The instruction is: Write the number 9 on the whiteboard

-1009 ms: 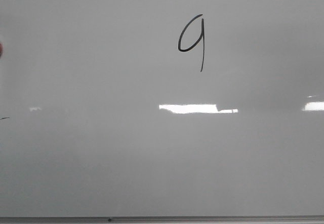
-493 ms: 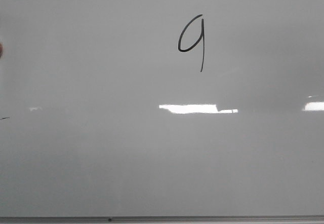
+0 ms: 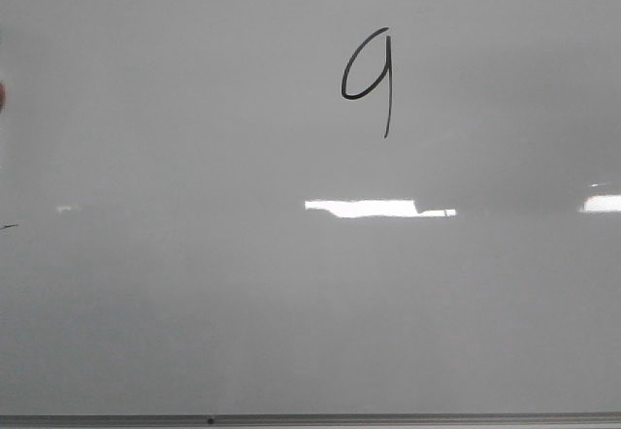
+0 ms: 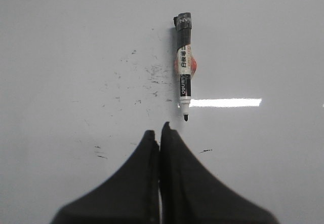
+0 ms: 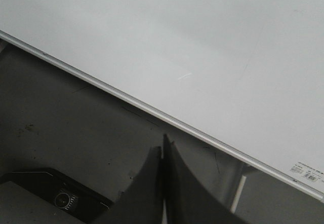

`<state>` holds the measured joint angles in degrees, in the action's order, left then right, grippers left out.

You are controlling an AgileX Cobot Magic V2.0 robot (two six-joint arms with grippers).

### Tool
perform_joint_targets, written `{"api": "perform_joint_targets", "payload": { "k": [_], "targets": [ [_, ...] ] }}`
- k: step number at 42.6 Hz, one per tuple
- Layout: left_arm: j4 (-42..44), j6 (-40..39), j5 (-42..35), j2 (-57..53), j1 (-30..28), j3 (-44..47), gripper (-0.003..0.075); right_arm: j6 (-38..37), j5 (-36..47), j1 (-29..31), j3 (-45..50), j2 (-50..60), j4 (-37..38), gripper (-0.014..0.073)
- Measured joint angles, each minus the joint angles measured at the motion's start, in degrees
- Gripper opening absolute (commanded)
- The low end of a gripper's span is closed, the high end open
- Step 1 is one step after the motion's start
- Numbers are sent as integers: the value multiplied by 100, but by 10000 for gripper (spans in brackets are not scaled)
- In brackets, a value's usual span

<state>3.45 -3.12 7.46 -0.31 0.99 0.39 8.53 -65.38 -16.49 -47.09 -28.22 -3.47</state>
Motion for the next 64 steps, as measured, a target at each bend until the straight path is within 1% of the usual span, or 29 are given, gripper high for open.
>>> {"api": "perform_joint_targets", "payload": {
  "k": [10,14,20,23,27,33,44,55,64],
  "targets": [
    [0,0,0,0,0,0,-19,0,29,27,55,93,26,-68],
    [0,0,0,0,0,0,-19,0,389,327,295,458,83,-68],
    [0,0,-5,0,0,0,-19,0,1663,974,1129,1308,131,-68],
    [0,0,-5,0,0,0,-19,0,2457,1291,1737,1763,131,-68],
    [0,0,-5,0,0,0,-19,0,3256,1541,2464,2296,131,-68],
    [0,0,-5,0,0,0,-19,0,4116,1652,3383,2826,131,-68],
    [0,0,-14,0,0,0,-19,0,5549,1660,4733,2880,131,-68],
    [0,0,-18,0,0,0,-19,0,6207,1660,4865,2880,131,-68],
    [0,0,-27,0,0,0,-19,0,6355,1660,4865,2880,131,-68]
  ]
}}
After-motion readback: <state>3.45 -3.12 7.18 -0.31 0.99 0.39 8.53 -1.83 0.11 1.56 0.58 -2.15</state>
